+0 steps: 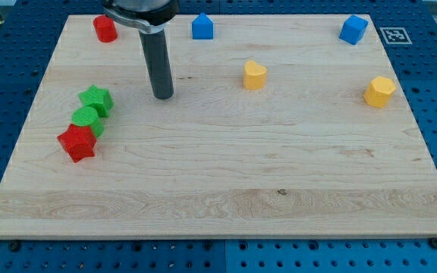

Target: Push the red circle above the green star

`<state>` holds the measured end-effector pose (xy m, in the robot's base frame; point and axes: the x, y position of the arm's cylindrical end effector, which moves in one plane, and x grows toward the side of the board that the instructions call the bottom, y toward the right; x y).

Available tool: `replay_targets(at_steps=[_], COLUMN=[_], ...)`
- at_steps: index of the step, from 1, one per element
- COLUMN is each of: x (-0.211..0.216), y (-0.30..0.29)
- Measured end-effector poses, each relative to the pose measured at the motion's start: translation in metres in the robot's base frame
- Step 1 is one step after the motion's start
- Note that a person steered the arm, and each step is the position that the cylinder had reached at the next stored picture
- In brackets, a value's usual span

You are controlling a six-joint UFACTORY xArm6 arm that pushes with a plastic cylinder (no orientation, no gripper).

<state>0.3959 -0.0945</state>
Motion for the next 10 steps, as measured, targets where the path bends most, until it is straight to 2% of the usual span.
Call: replay_targets(at_steps=[5,10], x=[-0.015,-0.086], y=[-0.003,-0.004])
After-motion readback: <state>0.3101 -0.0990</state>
